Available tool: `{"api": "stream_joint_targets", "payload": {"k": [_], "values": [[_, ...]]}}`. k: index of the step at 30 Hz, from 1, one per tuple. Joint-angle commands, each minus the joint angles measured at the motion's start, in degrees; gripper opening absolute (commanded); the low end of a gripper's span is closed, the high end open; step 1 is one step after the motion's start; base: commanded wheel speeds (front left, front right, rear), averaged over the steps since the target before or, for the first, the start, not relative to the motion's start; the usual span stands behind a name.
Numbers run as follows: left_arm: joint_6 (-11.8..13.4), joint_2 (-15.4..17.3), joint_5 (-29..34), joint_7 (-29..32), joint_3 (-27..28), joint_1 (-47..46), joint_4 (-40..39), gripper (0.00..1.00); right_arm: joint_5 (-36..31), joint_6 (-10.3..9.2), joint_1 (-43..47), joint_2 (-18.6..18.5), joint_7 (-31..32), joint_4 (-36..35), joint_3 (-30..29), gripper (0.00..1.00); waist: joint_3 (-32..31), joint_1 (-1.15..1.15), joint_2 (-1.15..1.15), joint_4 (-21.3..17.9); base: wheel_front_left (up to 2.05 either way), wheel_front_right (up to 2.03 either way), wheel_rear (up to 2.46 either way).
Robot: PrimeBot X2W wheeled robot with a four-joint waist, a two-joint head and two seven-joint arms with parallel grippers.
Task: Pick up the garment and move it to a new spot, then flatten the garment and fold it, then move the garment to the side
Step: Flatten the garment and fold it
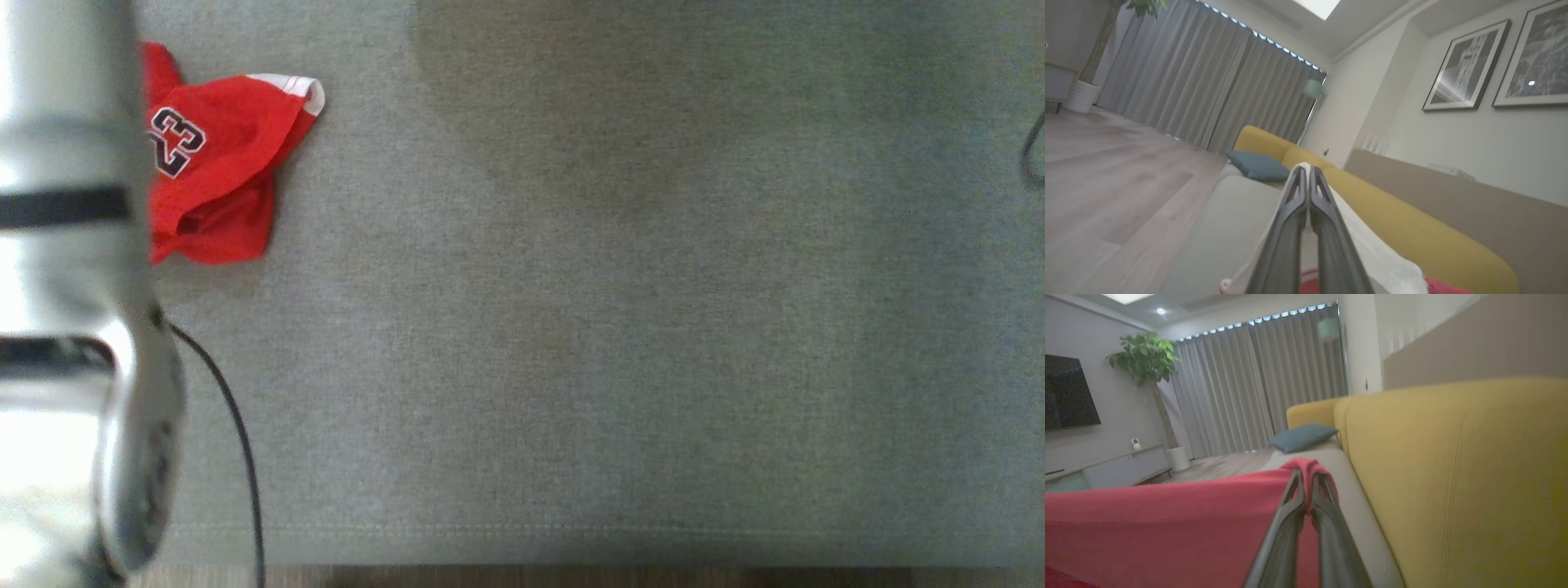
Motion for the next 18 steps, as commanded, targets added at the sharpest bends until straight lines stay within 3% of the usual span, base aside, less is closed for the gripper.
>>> {"api": "stream_joint_targets", "payload": {"k": [1, 4, 11, 18], "values": [[-0.8, 1.8, 0.0, -0.3, -1.2, 3.3, -0.6, 0.0, 3.0, 0.37, 2.8, 1.2, 0.0, 0.8, 2.1, 0.0, 0.2, 0.0, 0.0, 0.4, 0.0, 0.0, 0.0], [-1.3, 1.5, -0.1, -0.3, -3.0, 7.4, 0.2, 0.0, 6.1, 0.37, 6.2, 1.0, 1.2, 2.6, 5.2, 0.0, 0.2, 0.0, 0.0, 0.6, 0.0, 0.0, 0.0], [-2.0, 2.5, -1.5, -0.4, -8.5, 22.0, 1.5, 0.0, 12.9, 0.37, 16.8, -4.8, 6.8, 6.0, 14.9, 0.0, -2.1, 0.0, 0.0, 1.2, 0.0, 0.0, 0.0], [-2.1, 6.7, -5.5, 1.2, -15.5, 33.3, -3.2, 0.0, 17.7, 0.37, 26.0, -11.5, 10.9, 0.7, 28.7, 0.0, -6.9, 0.0, 0.0, 1.6, 0.0, 0.0, 0.0]]}}
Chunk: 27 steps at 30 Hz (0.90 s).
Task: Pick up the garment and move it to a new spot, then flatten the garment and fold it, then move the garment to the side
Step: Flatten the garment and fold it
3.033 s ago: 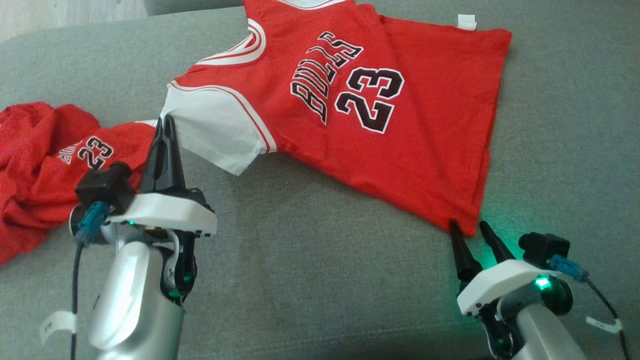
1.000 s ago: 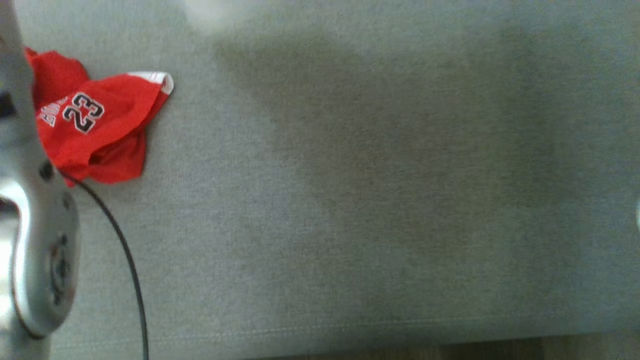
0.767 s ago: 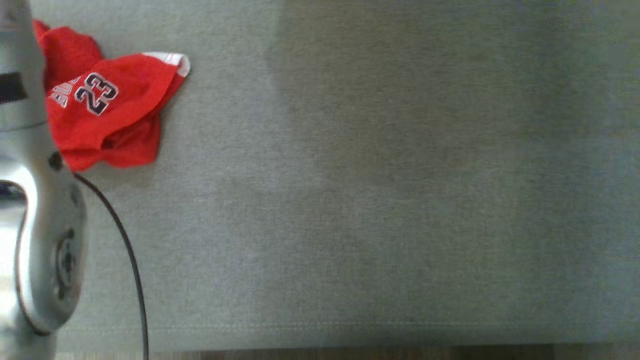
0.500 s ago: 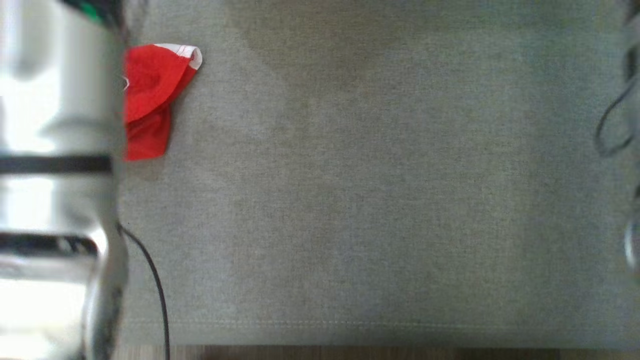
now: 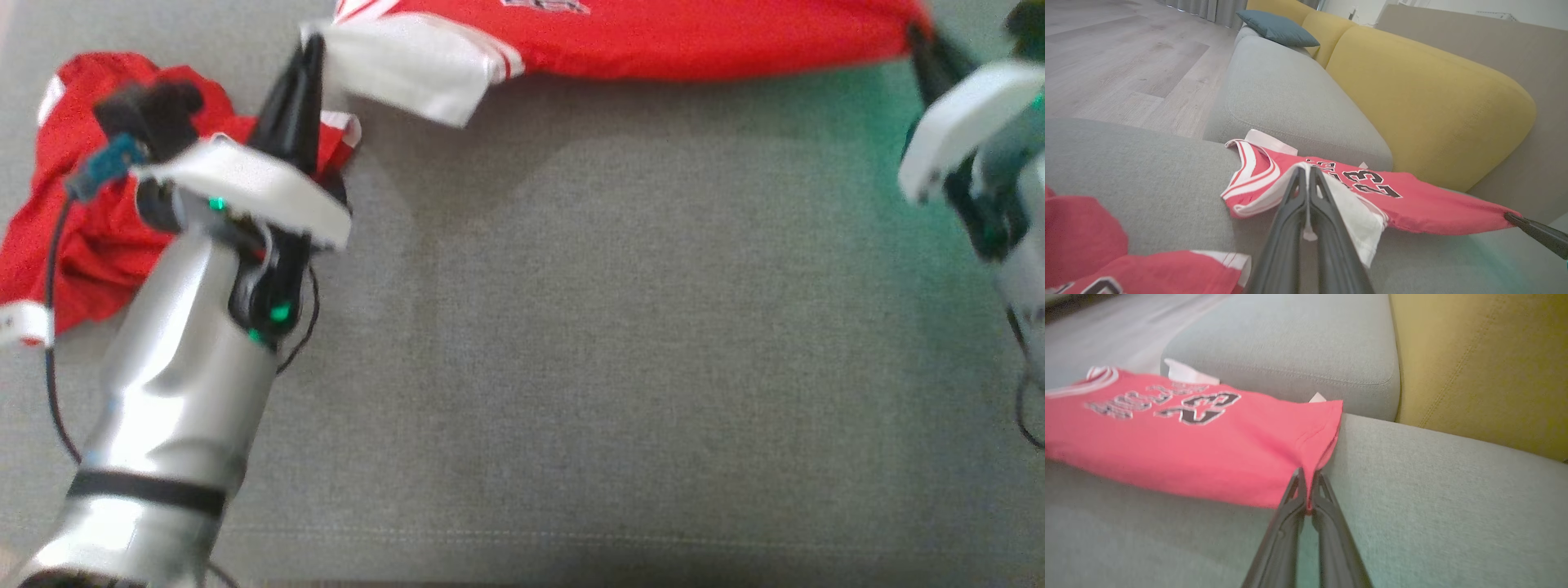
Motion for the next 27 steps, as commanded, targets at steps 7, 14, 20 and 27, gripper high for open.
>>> {"api": "stream_joint_targets", "payload": {"k": [7, 14, 20, 27], "values": [[-0.4, 9.3, -2.8, 4.2, -5.6, 7.4, -10.8, 0.0, 2.4, 0.37, 6.0, -10.0, 1.3, -7.7, 14.5, 0.0, -4.8, 0.0, 0.0, 0.7, 0.0, 0.0, 0.0], [-0.4, 15.6, -5.2, 8.6, -9.7, 13.5, -19.5, 0.0, 7.4, 0.37, 8.5, -15.2, 4.9, -9.1, 21.1, 0.0, -7.2, 0.0, 0.0, 0.8, 0.0, 0.0, 0.0], [-0.4, 19.0, -8.2, 12.7, -12.0, 17.6, -26.4, 0.0, 12.6, 0.37, 11.1, -17.9, 9.7, -10.2, 24.9, 0.0, -10.2, 0.0, 0.0, 0.5, 0.0, 0.0, 0.0], [-0.4, 23.5, -11.5, 17.8, -14.4, 22.2, -33.5, 0.0, 19.4, 0.37, 16.0, -20.8, 15.9, -13.7, 28.6, 0.0, -13.5, 0.0, 0.0, 0.4, 0.0, 0.0, 0.0]]}}
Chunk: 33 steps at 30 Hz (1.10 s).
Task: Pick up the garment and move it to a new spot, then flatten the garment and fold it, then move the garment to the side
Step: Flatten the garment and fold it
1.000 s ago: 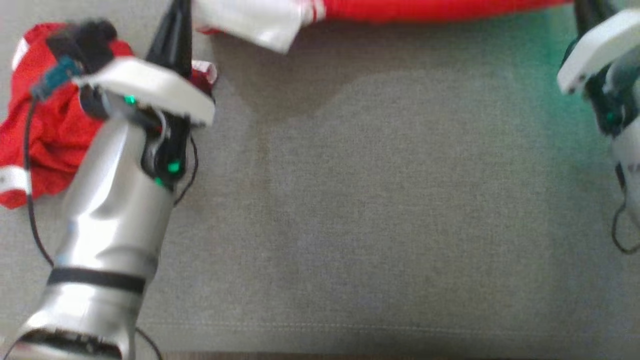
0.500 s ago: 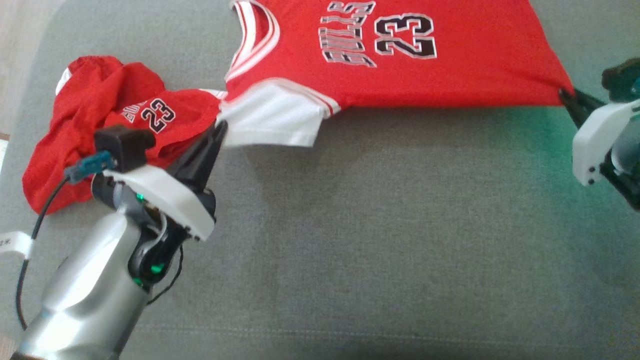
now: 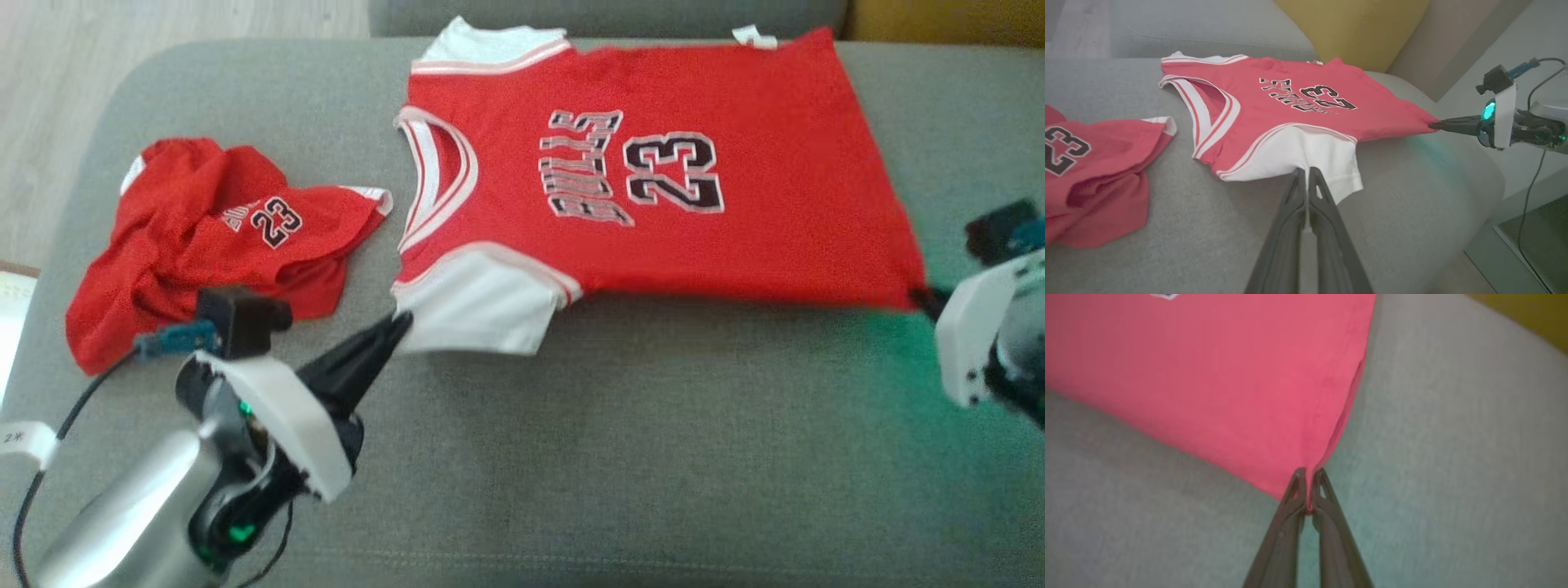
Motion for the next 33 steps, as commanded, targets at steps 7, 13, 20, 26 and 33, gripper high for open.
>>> {"api": "stream_joint_targets", "payload": {"k": [7, 13, 20, 26, 33], "values": [[0.5, 7.0, -2.3, 4.8, 0.9, 2.8, -8.1, 0.0, 6.0, 0.37, 5.6, -4.7, 5.7, -5.2, 2.6, 0.0, -3.7, 0.0, 0.0, -0.6, 0.0, 0.0, 0.0], [1.2, 10.8, -3.4, 8.1, -0.4, 6.8, -13.6, 0.0, 9.6, 0.37, 9.2, -7.6, 11.8, -9.5, 4.1, 0.0, -5.3, 0.0, 0.0, -1.4, 0.0, 0.0, 0.0], [2.4, 13.3, -3.5, 9.5, 0.1, 7.7, -17.4, 0.0, 11.3, 0.37, 10.1, -10.7, 16.3, -14.3, 1.8, 0.0, -4.4, 0.0, 0.0, -2.3, 0.0, 0.0, 0.0], [2.6, 11.9, -1.6, 9.1, 1.0, 2.9, -15.5, 0.0, 9.9, 0.37, 7.8, -9.5, 16.7, -14.9, -2.2, 0.0, -1.3, 0.0, 0.0, -2.4, 0.0, 0.0, 0.0], [1.3, 9.6, 0.4, 9.5, 0.7, -4.8, -9.7, 0.0, 6.6, 0.37, 3.8, -7.1, 17.1, -12.4, -5.4, 0.0, 1.9, 0.0, 0.0, -2.4, 0.0, 0.0, 0.0]]}}
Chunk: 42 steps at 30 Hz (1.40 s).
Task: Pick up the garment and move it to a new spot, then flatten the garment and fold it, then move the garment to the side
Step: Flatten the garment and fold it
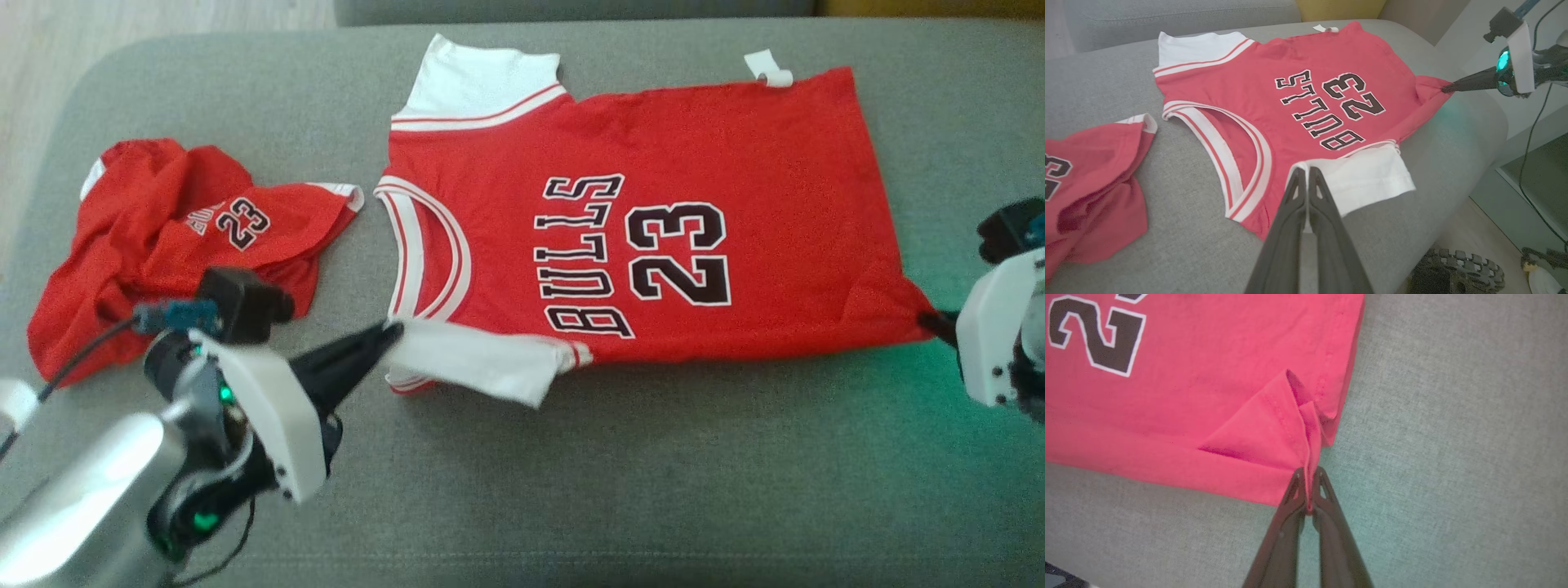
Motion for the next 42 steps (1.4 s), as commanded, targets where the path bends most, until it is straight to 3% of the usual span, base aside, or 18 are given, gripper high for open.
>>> {"api": "stream_joint_targets", "payload": {"k": [1, 21, 22, 23, 24, 25, 34, 38, 42], "values": [[-0.4, 1.3, 0.6, -0.3, 3.2, -4.6, -0.2, 0.0, -0.9, 0.37, -1.1, -1.1, 0.2, 0.0, -1.0, 0.0, 1.0, 0.0, 0.0, -0.1, 0.0, 0.0, 0.0], [-1.8, -3.8, 2.2, -4.8, -2.4, -19.3, 17.0, 0.0, -8.2, 0.37, -10.0, 6.2, -2.4, 8.3, -4.0, 0.0, 7.0, 0.0, 0.0, 0.1, 0.0, 0.0, 0.0], [-1.8, -4.0, 2.3, -5.3, -2.9, -19.9, 17.8, 0.0, -9.2, 0.37, -10.6, 6.4, -3.9, 8.6, -4.1, 0.28, 7.2, 0.0, 0.0, 0.1, 0.0, 0.0, 0.0], [-1.8, -4.3, 2.7, -5.9, -2.9, -20.5, 18.8, 0.0, -9.8, 0.37, -11.1, 6.8, -5.2, 9.3, -4.5, 1.0, 7.3, 0.0, 0.0, 0.1, 0.0, 0.0, 0.0], [-1.8, -4.6, 3.2, -7.0, -2.8, -21.1, 20.0, 0.41, -10.4, 0.37, -11.5, 7.3, -6.5, 10.2, -5.0, 1.0, 7.3, 0.0, 0.0, 0.1, 0.0, 0.0, 0.0], [-1.5, -5.0, 3.9, -8.0, -2.7, -21.6, 21.2, 1.0, -11.1, 0.37, -11.9, 7.9, -8.1, 11.0, -5.5, 1.0, 7.3, 0.0, 0.0, 0.1, 0.0, 0.0, 0.0], [4.6, -10.9, 3.4, -22.9, 3.8, -21.7, 27.8, 1.0, -14.0, 0.37, -11.5, 13.4, -28.2, 15.4, -12.4, 1.0, 5.0, 0.0, 0.0, -0.2, 0.0, 0.0, 0.0], [7.4, -13.7, 2.0, -28.3, 7.7, -18.4, 26.4, 1.0, -15.3, 0.37, -8.9, 16.1, -38.3, 15.7, -16.5, 1.0, 3.0, 0.0, 0.0, -0.3, 0.0, 0.0, 0.0], [11.1, -16.9, 3.9, -29.4, 14.3, -12.8, 21.5, 1.0, -18.4, 0.37, -5.0, 18.8, -45.4, 15.1, -20.9, 1.0, 0.9, 0.0, 0.0, -0.6, 0.0, 0.0, 0.0]]}}
